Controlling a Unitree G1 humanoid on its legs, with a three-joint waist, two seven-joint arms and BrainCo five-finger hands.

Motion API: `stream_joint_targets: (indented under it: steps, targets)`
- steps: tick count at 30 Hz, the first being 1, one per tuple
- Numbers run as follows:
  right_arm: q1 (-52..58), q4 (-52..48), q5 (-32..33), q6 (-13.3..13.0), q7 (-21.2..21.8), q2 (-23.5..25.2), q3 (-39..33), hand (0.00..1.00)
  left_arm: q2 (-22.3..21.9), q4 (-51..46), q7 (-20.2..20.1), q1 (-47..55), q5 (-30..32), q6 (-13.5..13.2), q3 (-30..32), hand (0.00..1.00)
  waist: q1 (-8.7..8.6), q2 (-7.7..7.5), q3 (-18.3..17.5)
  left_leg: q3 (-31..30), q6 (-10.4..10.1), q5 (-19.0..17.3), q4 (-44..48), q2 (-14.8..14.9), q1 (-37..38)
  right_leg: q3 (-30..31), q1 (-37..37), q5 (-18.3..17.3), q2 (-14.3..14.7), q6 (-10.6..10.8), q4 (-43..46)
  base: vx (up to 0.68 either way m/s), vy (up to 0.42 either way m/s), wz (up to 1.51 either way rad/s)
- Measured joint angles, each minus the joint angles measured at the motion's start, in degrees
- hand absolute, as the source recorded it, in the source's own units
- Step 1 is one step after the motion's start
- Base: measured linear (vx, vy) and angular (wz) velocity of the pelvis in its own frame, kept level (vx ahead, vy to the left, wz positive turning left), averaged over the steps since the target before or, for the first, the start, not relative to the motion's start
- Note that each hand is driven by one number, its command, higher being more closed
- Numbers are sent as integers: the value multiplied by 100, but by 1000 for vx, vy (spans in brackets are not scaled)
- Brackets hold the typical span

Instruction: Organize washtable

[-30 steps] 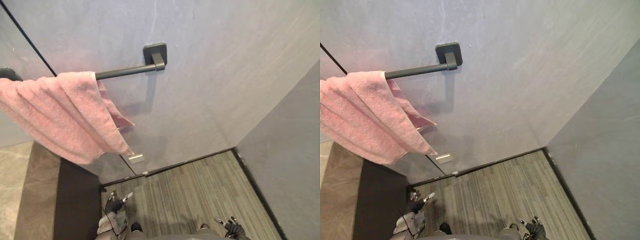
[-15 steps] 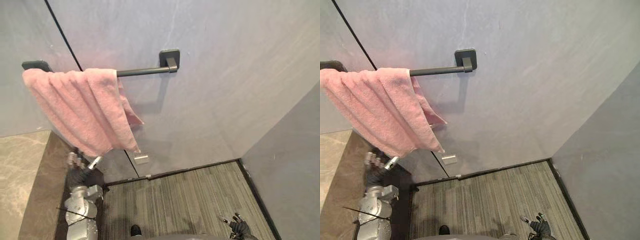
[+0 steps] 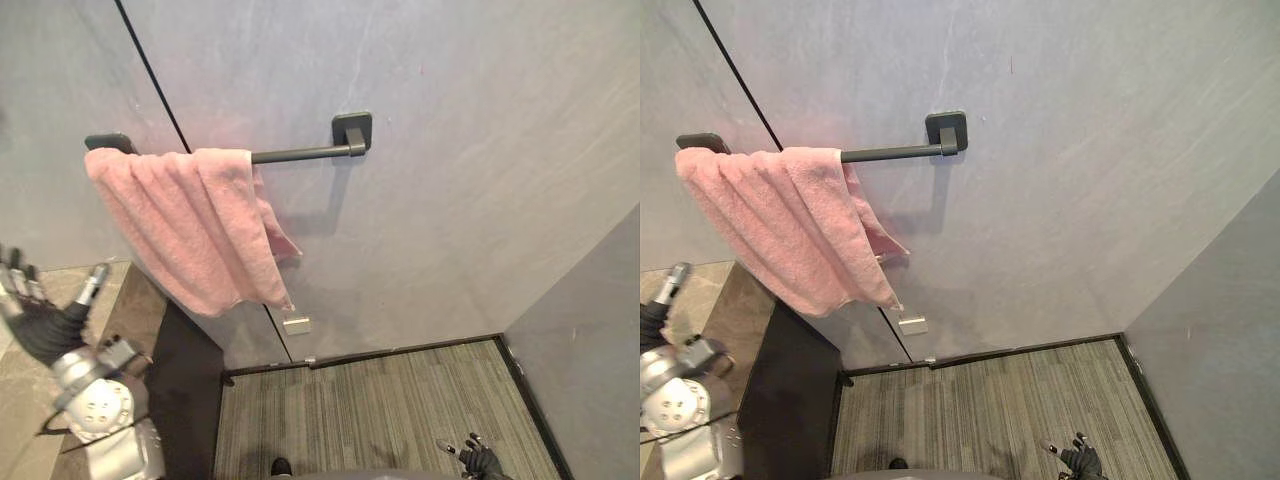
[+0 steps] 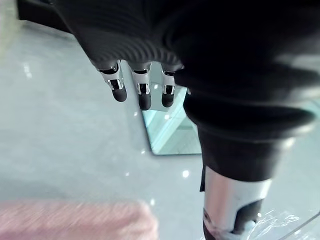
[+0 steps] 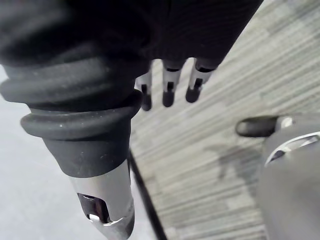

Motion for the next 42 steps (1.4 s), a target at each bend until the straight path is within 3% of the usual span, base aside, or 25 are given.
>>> stream_joint_targets:
  steps: [4,6,12,15,20,26,35,42]
  targets:
    - [44,-39,0,10,58,-97,167,0,1091,1106,-32,-568,-493,-22,186,0,1,-49,-34,23,1,0,-33,1,16,38,-5,0,2,-5,-10,-47,-8,-4]
    - [55,-107,1,11,107,-102,170,0,1703,1851,-270,-851,-855,-7,172,0,-8,-116,-61,42,-2,-3,-36,1,9,54,-20,1,2,-5,-28,-10,-6,-4]
    - [45,-195,5,86,178,-120,183,0,2436,3036,-784,-1440,-1910,28,24,0,0,-235,-71,153,-5,-6,-3,-1,-125,153,-209,69,3,25,-80,13,-1,-9]
    - [49,-268,6,100,182,-141,180,0,2846,3525,-1114,-1660,-2413,124,-381,0,4,-287,-39,256,-7,-7,2,-3,-160,236,-303,89,3,13,-106,26,-4,-13]
    - [65,-291,20,101,199,-169,175,0,2972,3947,-1763,-1833,-3268,211,-816,0,-1,-292,15,371,-7,-8,3,1,-145,368,-376,103,3,-7,-104,-1,-2,-14]
    - [122,-305,30,106,312,-185,177,0,2975,3989,-2501,-1847,-4079,368,-1132,0,135,-298,103,472,-29,-27,1,20,-124,415,-417,163,19,-51,-102,-52,4,-6]
    - [171,-363,-4,110,451,-189,329,0,3342,3653,-3505,-1202,-4291,740,-1787,0,147,-344,148,579,-31,-28,-34,33,-121,558,-510,179,19,-57,-116,-51,5,-7]
    - [160,-372,-50,113,622,-187,425,0,3524,3489,-3895,-939,-4276,1033,-2387,0,125,-362,137,628,-59,-50,-2,34,-121,624,-527,257,28,3,-182,16,-1,-5]
